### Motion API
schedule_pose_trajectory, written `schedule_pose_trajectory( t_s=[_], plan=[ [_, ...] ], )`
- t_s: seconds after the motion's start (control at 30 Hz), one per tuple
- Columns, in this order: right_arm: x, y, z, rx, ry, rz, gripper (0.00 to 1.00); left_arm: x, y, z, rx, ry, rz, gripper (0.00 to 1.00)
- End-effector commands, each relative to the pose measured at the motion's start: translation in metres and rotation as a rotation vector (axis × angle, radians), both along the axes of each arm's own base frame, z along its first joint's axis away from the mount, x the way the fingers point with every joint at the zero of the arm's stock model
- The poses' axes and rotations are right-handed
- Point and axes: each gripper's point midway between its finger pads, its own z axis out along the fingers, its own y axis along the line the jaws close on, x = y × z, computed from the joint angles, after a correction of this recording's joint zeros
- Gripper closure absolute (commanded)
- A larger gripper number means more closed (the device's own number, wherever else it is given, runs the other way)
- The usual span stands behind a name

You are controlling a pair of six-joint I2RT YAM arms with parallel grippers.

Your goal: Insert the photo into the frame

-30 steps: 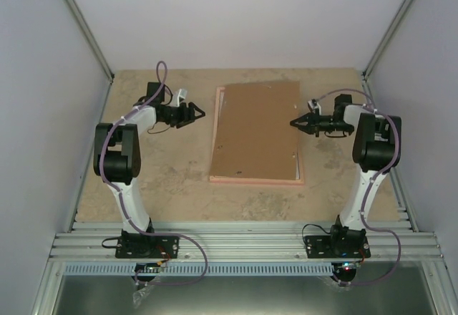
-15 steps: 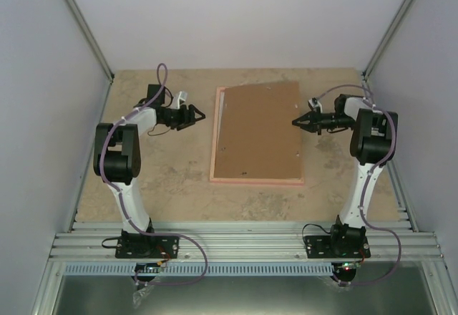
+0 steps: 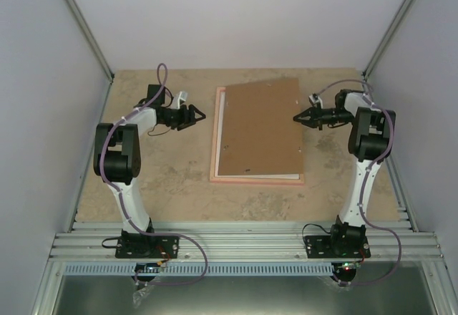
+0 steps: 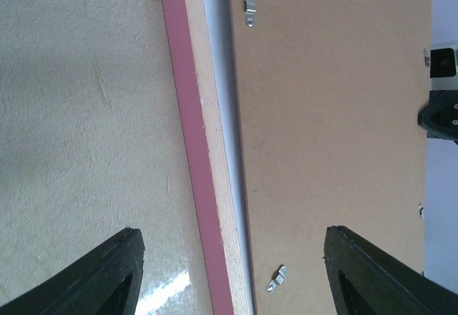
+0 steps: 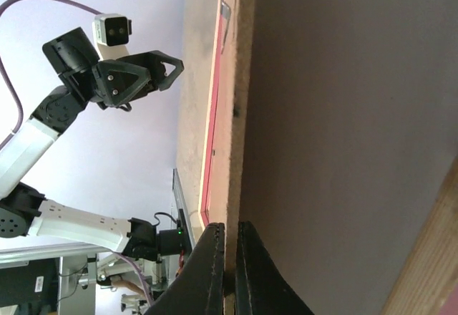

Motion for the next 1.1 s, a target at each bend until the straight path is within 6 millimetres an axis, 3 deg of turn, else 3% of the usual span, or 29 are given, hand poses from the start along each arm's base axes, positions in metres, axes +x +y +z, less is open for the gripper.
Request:
schedule_pose_trajectory(
  t_s=[0.0,0.17,0.43,0.77,0.93,1.07],
  plan=[
    [0.006,0.003,-0.006,0.005,-0.048,0.02,1.0,0.001,-0.002,0.006,-0.019,-0.017,-0.008,0.3],
    [-0.004,0.02,-0.021,-0.017,-0.019,0.06,0.99,0.002,-0.001,0.007,-0.017,-0.018,-0.005,0.3],
    [-0.002,0.025,-0.049,-0.1,0.013,0.057,0.98,0.001,0.0,0.002,-0.004,-0.01,0.001,0.3],
    [0.009,0.032,-0.039,-0.153,-0.042,0.052,0.74,0.002,0.0,0.0,-0.003,-0.005,0.001,0.3],
    [0.01,0.027,-0.019,-0.223,-0.103,0.042,0.42,0.002,-0.001,0.004,-0.014,-0.01,0.004,0.3],
    [0.013,0.019,-0.003,-0.307,-0.168,0.023,0.28,0.003,-0.001,0.009,-0.013,-0.024,0.006,0.3]
  ],
)
